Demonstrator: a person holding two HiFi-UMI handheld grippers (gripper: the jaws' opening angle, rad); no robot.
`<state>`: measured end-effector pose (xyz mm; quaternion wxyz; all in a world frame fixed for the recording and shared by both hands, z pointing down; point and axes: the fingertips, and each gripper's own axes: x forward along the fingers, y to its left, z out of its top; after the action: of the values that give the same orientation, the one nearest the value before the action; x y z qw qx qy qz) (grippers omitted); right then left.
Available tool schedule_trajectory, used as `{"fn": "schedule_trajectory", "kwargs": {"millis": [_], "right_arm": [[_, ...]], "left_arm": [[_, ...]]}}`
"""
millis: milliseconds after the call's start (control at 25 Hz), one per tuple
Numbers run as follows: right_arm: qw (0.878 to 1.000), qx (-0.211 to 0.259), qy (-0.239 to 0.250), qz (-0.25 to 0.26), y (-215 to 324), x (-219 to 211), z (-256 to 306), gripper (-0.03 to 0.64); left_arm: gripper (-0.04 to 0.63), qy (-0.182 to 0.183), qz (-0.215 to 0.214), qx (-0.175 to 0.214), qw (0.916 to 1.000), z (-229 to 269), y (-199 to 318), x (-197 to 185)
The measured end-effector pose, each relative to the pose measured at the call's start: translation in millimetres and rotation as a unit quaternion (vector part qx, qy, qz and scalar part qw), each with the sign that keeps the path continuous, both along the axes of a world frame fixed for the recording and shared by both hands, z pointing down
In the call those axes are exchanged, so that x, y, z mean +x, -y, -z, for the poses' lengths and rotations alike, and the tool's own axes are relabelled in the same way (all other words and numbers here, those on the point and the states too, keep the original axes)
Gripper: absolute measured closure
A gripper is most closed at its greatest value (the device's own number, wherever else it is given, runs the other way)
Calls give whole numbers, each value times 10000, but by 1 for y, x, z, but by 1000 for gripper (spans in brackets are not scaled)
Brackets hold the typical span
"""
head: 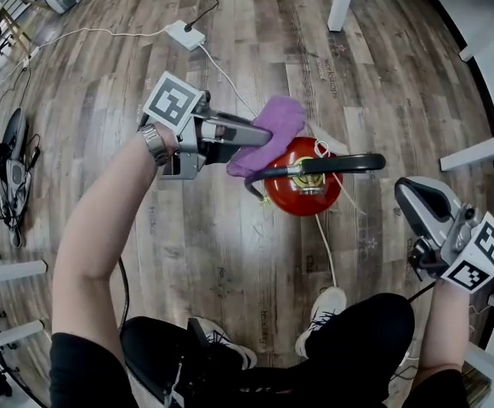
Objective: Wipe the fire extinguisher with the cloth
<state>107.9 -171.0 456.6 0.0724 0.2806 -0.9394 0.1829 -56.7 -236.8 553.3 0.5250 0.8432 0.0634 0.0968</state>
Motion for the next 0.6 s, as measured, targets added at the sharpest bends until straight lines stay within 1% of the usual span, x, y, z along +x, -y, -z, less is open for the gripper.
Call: {"fn": "schedule_trajectory", "kwargs": {"millis": [80,120,240,320,360,480,600], "right_arm": [[10000,-9,36,-37,1,3,-3,611],[10000,-12,57,-65,1,4,-4,611],[9997,-31,177,-194,3,11,-7,612],[9994,-90,237,-231,3,14,-13,612],[9994,-132,232,-230,3,15,-17,611],[9992,-271,190,-230,2,19,-31,611],[9987,-383,212,-275,0,23,-43,611]], "left_arm": [[525,-44,176,-68,9998,-9,2,-3],[526,25,223,-69,9997,-18,2,-5],[528,433,272,-149,9986,-59,-4,-9],[529,592,430,-245,9970,-87,-7,-12],[529,703,512,-220,9960,-103,-7,-13],[529,1175,710,-155,9904,-158,-10,-16],[532,1693,946,-223,9808,-214,-16,-20]]}}
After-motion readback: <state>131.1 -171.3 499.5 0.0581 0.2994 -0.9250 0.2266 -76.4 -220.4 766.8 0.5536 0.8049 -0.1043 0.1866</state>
